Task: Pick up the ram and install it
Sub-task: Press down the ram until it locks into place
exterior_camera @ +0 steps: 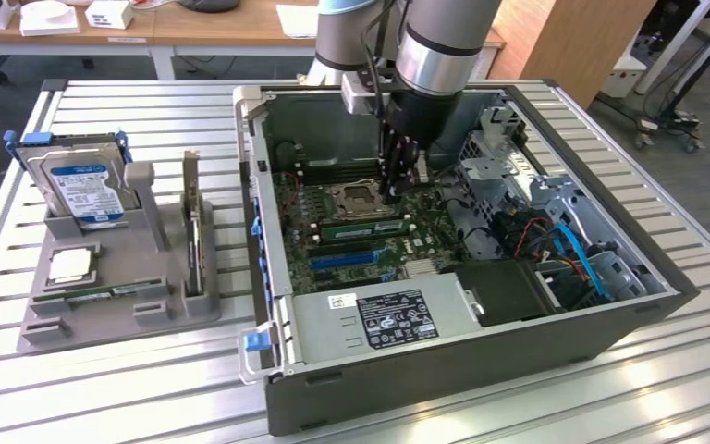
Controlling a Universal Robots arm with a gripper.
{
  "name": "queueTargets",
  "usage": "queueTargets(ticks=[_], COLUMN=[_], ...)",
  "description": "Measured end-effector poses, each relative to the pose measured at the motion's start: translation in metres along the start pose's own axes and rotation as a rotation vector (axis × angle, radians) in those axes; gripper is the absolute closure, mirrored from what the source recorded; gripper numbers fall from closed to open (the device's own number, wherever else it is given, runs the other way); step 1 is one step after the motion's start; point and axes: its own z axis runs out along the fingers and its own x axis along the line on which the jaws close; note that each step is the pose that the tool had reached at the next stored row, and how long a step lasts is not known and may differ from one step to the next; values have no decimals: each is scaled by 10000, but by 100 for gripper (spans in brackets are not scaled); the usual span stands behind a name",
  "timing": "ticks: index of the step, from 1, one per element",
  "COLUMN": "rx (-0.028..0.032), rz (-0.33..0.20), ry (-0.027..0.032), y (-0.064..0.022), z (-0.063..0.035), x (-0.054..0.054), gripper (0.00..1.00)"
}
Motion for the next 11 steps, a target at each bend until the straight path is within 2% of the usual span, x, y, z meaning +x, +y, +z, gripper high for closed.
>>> queueTargets(ticks=[11], rx=[0], rz=[0], ry=[0], y=[0], z=[0], x=[0], gripper=[76])
